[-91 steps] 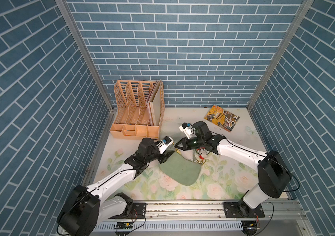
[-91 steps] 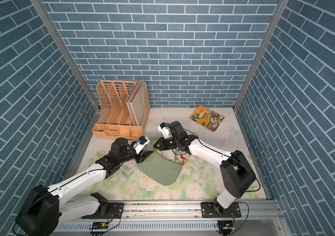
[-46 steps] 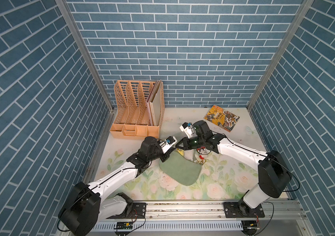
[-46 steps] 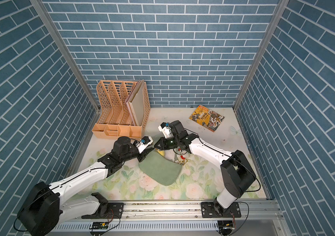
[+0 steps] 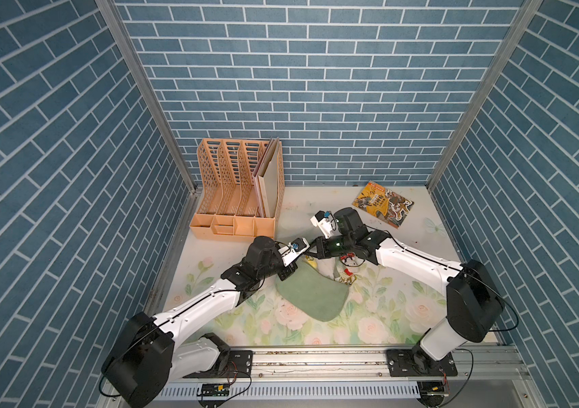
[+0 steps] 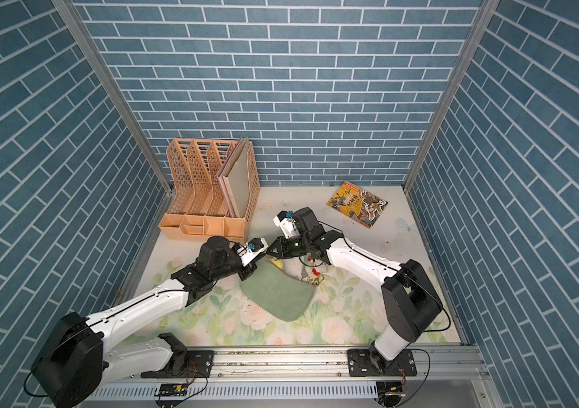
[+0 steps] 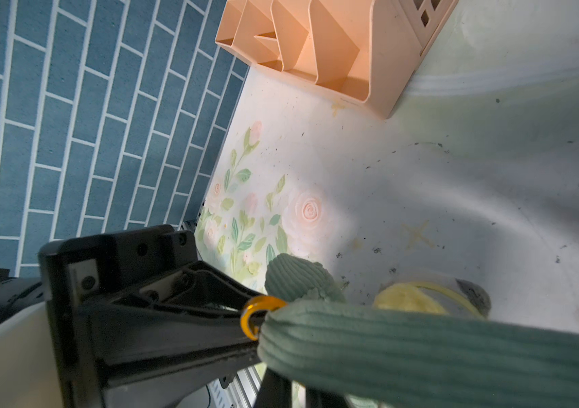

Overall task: Remove the decoration from the bag
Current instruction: Remove the decoration item from the bag.

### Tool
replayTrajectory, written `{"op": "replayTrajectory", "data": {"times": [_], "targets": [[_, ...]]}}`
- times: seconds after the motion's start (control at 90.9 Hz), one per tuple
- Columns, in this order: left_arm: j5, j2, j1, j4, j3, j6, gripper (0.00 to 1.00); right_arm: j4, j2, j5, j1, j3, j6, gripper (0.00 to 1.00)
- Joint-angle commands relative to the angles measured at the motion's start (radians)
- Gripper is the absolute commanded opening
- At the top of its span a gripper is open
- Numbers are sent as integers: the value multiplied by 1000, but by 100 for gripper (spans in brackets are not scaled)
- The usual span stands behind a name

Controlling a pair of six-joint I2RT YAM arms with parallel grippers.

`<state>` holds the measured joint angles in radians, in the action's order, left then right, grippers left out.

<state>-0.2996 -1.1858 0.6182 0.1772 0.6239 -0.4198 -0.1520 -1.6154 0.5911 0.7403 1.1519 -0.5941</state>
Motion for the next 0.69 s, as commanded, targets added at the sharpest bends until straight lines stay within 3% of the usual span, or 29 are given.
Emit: {"op": "replayTrajectory", "data": {"times": [0.0,0.495,0.682], "targets": [[10,5,21,-22,26,-13,4,8,14,-6,-3,18,30,0],[25,17,100,-25,74,-7,0,25,-36,-152,-4,15,-11,0],[42,10,110,-28,82,8,0,74,-52,-142,-5,14,-41,0]]}}
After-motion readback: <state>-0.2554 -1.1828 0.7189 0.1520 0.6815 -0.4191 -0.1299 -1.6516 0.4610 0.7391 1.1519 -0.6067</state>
